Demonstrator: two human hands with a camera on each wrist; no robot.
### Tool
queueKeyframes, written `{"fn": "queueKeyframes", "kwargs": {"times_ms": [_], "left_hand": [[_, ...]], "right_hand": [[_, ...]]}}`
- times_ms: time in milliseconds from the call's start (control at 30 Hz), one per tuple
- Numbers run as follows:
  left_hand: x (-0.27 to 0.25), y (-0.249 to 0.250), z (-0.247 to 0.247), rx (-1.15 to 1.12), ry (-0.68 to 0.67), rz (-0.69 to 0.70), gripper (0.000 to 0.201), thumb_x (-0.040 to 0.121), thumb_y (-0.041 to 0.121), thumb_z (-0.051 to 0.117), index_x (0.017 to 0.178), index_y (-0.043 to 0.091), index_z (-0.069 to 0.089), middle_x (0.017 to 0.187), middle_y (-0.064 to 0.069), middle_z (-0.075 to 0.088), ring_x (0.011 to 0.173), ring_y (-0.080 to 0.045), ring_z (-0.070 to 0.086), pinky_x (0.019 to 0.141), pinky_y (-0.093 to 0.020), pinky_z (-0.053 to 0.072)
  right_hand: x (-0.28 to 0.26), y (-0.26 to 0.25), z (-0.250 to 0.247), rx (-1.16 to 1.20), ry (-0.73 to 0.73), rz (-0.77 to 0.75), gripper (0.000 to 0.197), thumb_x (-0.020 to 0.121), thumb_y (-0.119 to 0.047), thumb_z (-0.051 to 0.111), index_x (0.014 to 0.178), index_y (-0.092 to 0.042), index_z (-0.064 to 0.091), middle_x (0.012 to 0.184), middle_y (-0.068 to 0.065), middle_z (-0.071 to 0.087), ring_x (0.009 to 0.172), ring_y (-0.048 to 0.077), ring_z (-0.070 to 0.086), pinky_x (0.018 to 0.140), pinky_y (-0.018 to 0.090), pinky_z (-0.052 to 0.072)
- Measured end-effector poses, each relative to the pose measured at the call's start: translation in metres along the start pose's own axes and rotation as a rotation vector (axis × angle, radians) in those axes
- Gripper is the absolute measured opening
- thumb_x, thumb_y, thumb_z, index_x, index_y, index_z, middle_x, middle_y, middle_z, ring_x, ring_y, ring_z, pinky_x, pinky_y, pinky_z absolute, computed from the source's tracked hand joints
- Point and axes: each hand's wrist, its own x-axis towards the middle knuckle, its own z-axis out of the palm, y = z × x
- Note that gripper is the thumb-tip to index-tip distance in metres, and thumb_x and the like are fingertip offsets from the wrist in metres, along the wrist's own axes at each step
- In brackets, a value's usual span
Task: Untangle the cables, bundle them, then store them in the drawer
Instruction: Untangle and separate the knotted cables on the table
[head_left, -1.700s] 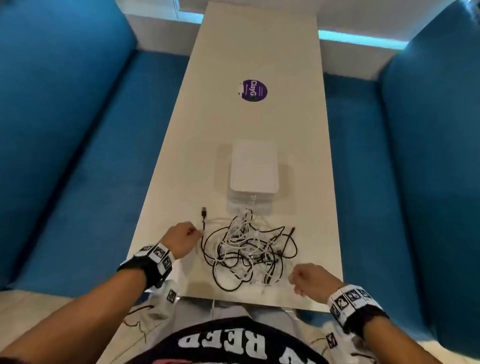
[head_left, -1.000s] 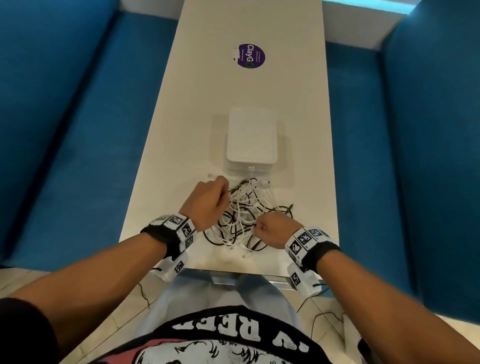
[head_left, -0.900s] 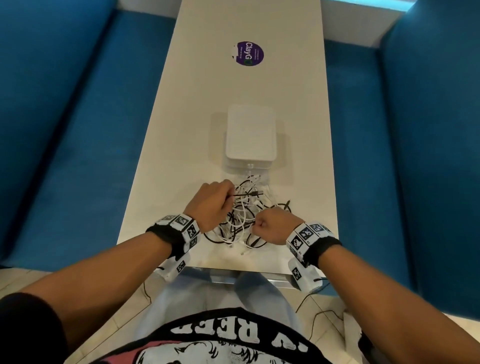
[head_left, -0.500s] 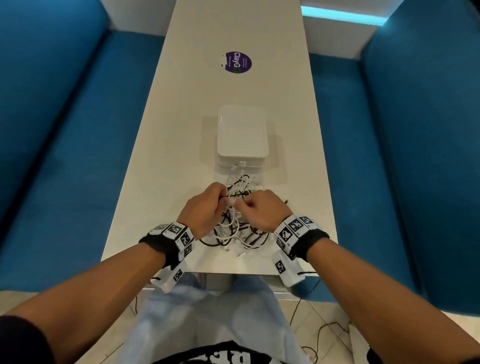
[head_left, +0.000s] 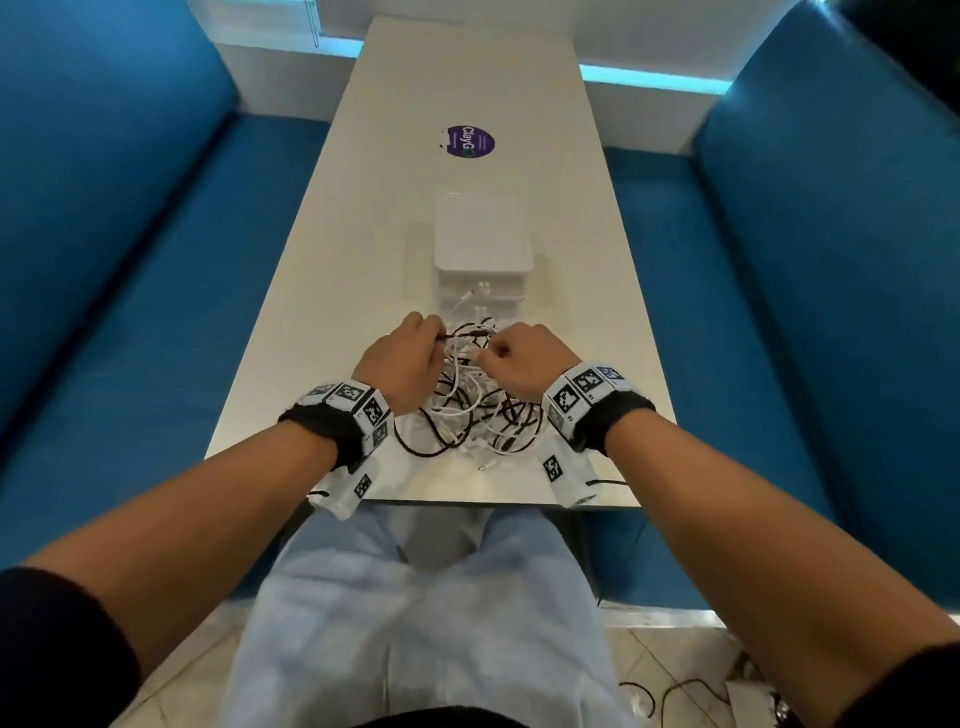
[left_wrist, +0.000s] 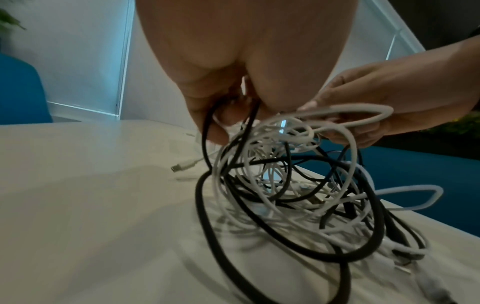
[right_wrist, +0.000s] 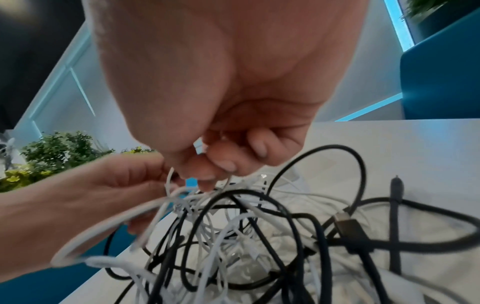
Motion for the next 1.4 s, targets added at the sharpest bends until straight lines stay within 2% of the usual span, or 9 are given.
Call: {"fn": "queueKeyframes", "kwargs": {"times_ms": [133, 300, 433, 667, 800, 933, 1067, 1233, 1400], "left_hand": [[-0.006, -0.005, -0.001, 0.101, -0.067, -0.002, 0.026, 0.103, 0.031, 0.039, 0.119, 0.017, 0.053, 0.107, -0.008, 0.046, 0.074, -0.030, 0.053, 0.064, -0.040, 0.049], [-0.013, -0.017, -0.002, 0.125, -0.168, 0.063, 0.030, 0.096, 0.018, 0.052, 0.126, 0.017, 0.056, 0.139, -0.008, 0.042, 0.122, -0.029, 0.045, 0.089, -0.045, 0.050], [-0.007, -0.008, -0.006, 0.000, -0.190, 0.008, 0.021, 0.093, 0.010, 0.045, 0.103, 0.011, 0.063, 0.104, -0.009, 0.065, 0.097, -0.031, 0.059, 0.080, -0.042, 0.049], [0.012, 0.010, -0.009, -0.351, 0.002, -0.243, 0.044, 0.093, 0.040, 0.042, 0.088, 0.010, 0.074, 0.081, -0.014, 0.073, 0.078, -0.032, 0.066, 0.073, -0.040, 0.050], [0.014, 0.021, -0.003, -0.361, 0.140, -0.147, 0.028, 0.097, 0.030, 0.053, 0.095, 0.012, 0.074, 0.092, -0.013, 0.074, 0.091, -0.030, 0.067, 0.082, -0.039, 0.053], [0.017, 0.021, 0.008, -0.258, 0.134, -0.023, 0.023, 0.099, 0.016, 0.054, 0.111, 0.017, 0.074, 0.124, 0.005, 0.068, 0.110, -0.024, 0.062, 0.099, -0.038, 0.047], [0.017, 0.020, 0.008, -0.123, 0.139, 0.006, 0.023, 0.100, 0.016, 0.050, 0.106, 0.021, 0.072, 0.121, 0.006, 0.066, 0.104, -0.027, 0.052, 0.095, -0.039, 0.035], [0.020, 0.019, -0.002, -0.039, 0.284, -0.005, 0.021, 0.096, 0.015, 0.056, 0.105, 0.025, 0.073, 0.118, 0.009, 0.062, 0.117, -0.023, 0.047, 0.093, -0.038, 0.026], [0.025, 0.022, -0.009, -0.286, 0.247, 0.113, 0.021, 0.095, 0.004, 0.055, 0.101, 0.012, 0.073, 0.106, 0.004, 0.058, 0.091, -0.018, 0.058, 0.084, -0.038, 0.050]], "right_hand": [[-0.005, 0.005, 0.005, -0.034, -0.079, 0.032, 0.034, 0.094, -0.043, 0.057, 0.081, -0.013, 0.067, 0.075, 0.005, 0.067, 0.072, 0.022, 0.064, 0.056, 0.027, 0.043], [-0.007, 0.015, 0.003, -0.036, -0.117, 0.033, 0.027, 0.093, -0.042, 0.060, 0.081, -0.018, 0.066, 0.081, 0.001, 0.066, 0.078, 0.021, 0.063, 0.058, 0.026, 0.041], [-0.001, 0.014, -0.008, -0.007, -0.161, 0.028, 0.036, 0.091, -0.046, 0.062, 0.087, -0.012, 0.072, 0.076, 0.000, 0.067, 0.073, 0.019, 0.063, 0.056, 0.024, 0.043], [0.008, 0.016, 0.000, -0.002, -0.169, 0.051, 0.031, 0.085, -0.044, 0.065, 0.072, -0.016, 0.060, 0.072, 0.009, 0.065, 0.064, 0.021, 0.055, 0.058, 0.029, 0.044], [0.010, 0.017, 0.005, -0.003, -0.157, 0.047, 0.034, 0.085, -0.046, 0.063, 0.070, -0.015, 0.057, 0.067, 0.006, 0.059, 0.062, 0.022, 0.054, 0.056, 0.029, 0.042], [0.011, 0.021, 0.005, 0.040, -0.167, 0.043, 0.044, 0.084, -0.045, 0.064, 0.084, -0.001, 0.067, 0.070, 0.011, 0.063, 0.063, 0.023, 0.055, 0.059, 0.031, 0.044], [0.012, 0.022, -0.002, 0.056, -0.178, 0.009, 0.024, 0.084, -0.035, 0.061, 0.080, -0.014, 0.071, 0.080, 0.004, 0.071, 0.077, 0.024, 0.067, 0.070, 0.035, 0.054], [0.015, 0.007, -0.013, 0.232, 0.068, 0.022, 0.033, 0.085, -0.038, 0.057, 0.065, -0.011, 0.058, 0.063, 0.001, 0.058, 0.057, 0.014, 0.049, 0.058, 0.029, 0.041], [0.016, -0.014, -0.009, 0.231, 0.217, 0.063, 0.059, 0.093, -0.066, 0.039, 0.067, -0.014, 0.050, 0.064, 0.003, 0.054, 0.059, 0.020, 0.049, 0.059, 0.033, 0.039]]}}
